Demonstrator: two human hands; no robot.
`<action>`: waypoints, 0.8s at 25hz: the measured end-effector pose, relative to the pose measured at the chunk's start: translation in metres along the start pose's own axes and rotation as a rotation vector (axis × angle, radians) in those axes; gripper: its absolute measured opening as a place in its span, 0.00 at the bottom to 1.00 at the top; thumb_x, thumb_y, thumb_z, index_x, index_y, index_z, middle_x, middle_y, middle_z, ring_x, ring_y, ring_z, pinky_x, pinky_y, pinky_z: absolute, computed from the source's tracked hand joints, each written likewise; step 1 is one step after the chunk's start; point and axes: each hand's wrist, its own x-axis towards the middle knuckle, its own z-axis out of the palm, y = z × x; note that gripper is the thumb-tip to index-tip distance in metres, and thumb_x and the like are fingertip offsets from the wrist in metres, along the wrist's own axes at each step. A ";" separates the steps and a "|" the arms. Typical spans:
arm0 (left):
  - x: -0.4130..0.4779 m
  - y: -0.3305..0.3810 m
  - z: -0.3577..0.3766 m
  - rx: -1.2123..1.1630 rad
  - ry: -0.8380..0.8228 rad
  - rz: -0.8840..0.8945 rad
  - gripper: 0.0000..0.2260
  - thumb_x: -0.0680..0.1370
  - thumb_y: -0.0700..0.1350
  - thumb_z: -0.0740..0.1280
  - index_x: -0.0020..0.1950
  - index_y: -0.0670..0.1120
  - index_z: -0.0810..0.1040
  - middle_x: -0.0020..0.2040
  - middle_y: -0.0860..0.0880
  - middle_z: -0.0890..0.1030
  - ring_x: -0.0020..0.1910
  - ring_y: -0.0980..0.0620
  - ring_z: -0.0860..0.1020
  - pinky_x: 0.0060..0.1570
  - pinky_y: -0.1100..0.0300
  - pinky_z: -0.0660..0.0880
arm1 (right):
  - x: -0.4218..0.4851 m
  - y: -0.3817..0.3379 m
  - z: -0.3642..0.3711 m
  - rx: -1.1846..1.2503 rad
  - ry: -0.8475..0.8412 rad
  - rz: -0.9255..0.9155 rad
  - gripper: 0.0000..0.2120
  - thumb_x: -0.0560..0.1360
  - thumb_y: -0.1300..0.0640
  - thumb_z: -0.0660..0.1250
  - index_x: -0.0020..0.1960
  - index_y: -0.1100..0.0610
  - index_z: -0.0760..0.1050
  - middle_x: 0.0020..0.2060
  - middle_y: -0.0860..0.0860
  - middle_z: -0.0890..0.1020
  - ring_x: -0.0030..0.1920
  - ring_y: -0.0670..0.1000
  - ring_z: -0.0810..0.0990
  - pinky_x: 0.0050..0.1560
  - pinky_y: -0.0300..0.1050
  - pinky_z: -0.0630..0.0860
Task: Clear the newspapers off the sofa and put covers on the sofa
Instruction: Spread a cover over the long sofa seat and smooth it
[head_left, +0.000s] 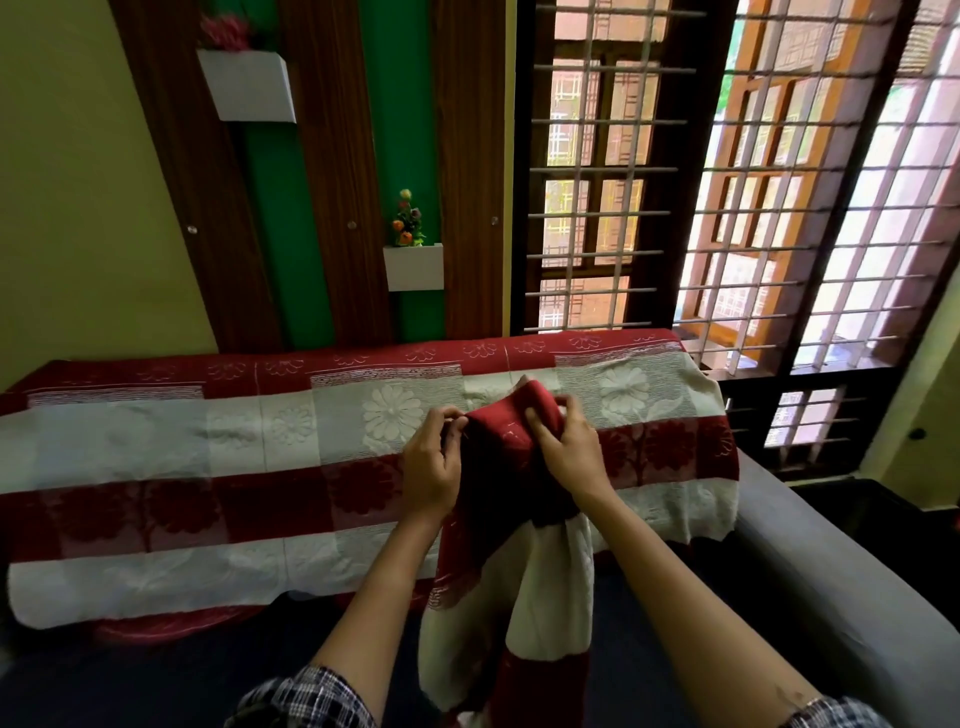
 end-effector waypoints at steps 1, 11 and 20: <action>0.002 0.003 -0.001 -0.017 -0.026 0.026 0.10 0.78 0.49 0.58 0.50 0.44 0.73 0.36 0.54 0.73 0.33 0.63 0.73 0.32 0.73 0.68 | 0.000 -0.003 -0.005 -0.025 -0.100 -0.076 0.21 0.76 0.48 0.64 0.65 0.52 0.64 0.58 0.51 0.73 0.58 0.50 0.73 0.57 0.47 0.73; 0.010 0.009 -0.010 -0.320 -0.545 -0.387 0.10 0.67 0.52 0.75 0.41 0.50 0.77 0.37 0.47 0.80 0.37 0.51 0.79 0.38 0.57 0.76 | -0.005 -0.017 0.004 -0.022 0.029 -0.489 0.07 0.78 0.66 0.60 0.51 0.67 0.75 0.36 0.49 0.78 0.34 0.41 0.77 0.35 0.33 0.74; 0.020 0.021 -0.016 -0.372 -0.309 -0.423 0.10 0.79 0.48 0.59 0.49 0.46 0.79 0.42 0.51 0.81 0.43 0.57 0.80 0.43 0.66 0.75 | 0.023 -0.014 -0.048 -0.259 -0.301 -0.280 0.33 0.70 0.47 0.71 0.71 0.46 0.62 0.69 0.51 0.64 0.68 0.50 0.63 0.66 0.48 0.63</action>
